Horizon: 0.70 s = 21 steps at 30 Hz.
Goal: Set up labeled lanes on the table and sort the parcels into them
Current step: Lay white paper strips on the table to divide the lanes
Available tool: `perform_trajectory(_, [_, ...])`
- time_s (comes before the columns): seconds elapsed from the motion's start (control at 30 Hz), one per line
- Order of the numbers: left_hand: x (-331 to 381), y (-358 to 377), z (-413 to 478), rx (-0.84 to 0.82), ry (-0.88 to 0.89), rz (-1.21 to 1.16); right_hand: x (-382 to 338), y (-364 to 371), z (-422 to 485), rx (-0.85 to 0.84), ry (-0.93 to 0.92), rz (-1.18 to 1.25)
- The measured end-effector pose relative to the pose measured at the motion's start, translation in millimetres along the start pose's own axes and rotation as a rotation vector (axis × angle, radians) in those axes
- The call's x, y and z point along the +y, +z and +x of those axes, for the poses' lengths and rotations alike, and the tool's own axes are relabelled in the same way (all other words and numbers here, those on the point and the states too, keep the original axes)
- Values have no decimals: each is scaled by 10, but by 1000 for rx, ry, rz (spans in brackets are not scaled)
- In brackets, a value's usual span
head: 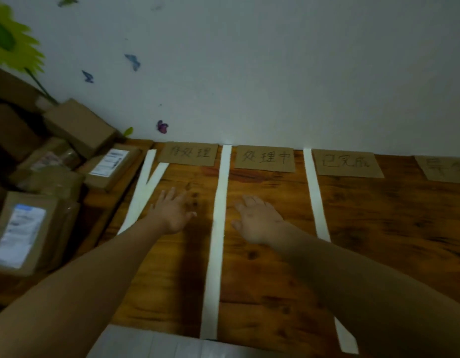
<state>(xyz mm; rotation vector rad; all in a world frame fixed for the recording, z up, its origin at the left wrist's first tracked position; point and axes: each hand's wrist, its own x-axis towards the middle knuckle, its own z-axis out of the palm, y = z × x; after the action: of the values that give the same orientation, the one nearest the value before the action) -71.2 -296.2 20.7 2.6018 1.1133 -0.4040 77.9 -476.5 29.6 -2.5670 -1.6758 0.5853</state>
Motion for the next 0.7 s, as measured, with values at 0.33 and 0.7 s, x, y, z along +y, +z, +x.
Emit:
perform_trajectory(0.33, [-1781, 231, -524, -103, -11, -82, -1684, 561, 186, -131, 13, 123])
perform_trajectory(0.7, [-2202, 815, -782, -179, 110, 53, -2381, 1311, 317, -191, -225, 46])
